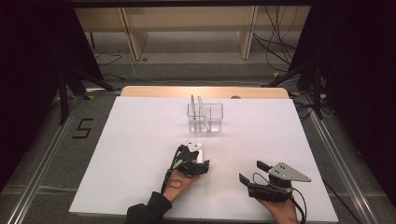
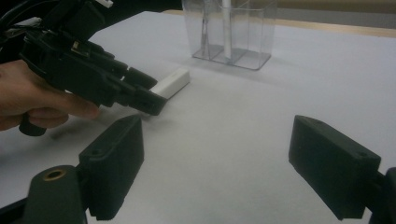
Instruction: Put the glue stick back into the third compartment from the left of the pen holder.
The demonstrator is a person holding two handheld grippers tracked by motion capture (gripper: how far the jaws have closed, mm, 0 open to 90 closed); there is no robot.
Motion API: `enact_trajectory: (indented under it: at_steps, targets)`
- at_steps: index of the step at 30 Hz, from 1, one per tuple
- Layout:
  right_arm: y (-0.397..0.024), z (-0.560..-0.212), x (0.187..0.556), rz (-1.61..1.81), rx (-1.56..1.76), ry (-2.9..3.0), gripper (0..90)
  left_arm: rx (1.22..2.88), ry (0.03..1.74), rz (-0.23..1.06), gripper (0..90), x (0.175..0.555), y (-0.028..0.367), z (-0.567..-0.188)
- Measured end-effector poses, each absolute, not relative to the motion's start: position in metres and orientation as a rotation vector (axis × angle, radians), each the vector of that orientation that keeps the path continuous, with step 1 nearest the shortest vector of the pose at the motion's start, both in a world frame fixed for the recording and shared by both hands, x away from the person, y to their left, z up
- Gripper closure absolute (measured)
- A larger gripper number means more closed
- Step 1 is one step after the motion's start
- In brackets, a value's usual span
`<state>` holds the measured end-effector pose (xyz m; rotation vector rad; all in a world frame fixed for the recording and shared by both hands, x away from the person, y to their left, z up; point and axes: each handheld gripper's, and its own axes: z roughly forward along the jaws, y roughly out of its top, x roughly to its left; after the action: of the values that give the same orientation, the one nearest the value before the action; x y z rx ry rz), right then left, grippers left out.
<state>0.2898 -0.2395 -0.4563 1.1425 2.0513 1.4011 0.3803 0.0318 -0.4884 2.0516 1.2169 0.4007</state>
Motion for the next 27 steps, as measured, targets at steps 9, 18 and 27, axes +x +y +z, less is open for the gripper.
enact_trajectory:
  at_steps: [9, 18, 27]
  targets:
    - [-0.2396, -0.4563, 0.2897, 1.398, 1.141, 2.050, 19.3, 2.053, 1.228, 0.431, 43.4, 0.3811, 0.0293, -0.4912]
    - [-0.2394, -0.4563, 0.2897, 1.394, 1.136, 2.049, 19.8, 2.071, 1.213, 0.477, 49.9, 0.3791, 0.0280, -0.4916]
    - [-0.2396, -0.4565, 0.2898, 1.388, 1.139, 2.050, 20.0, 2.061, 1.222, 0.472, 60.8, 0.3786, 0.0311, -0.4911]
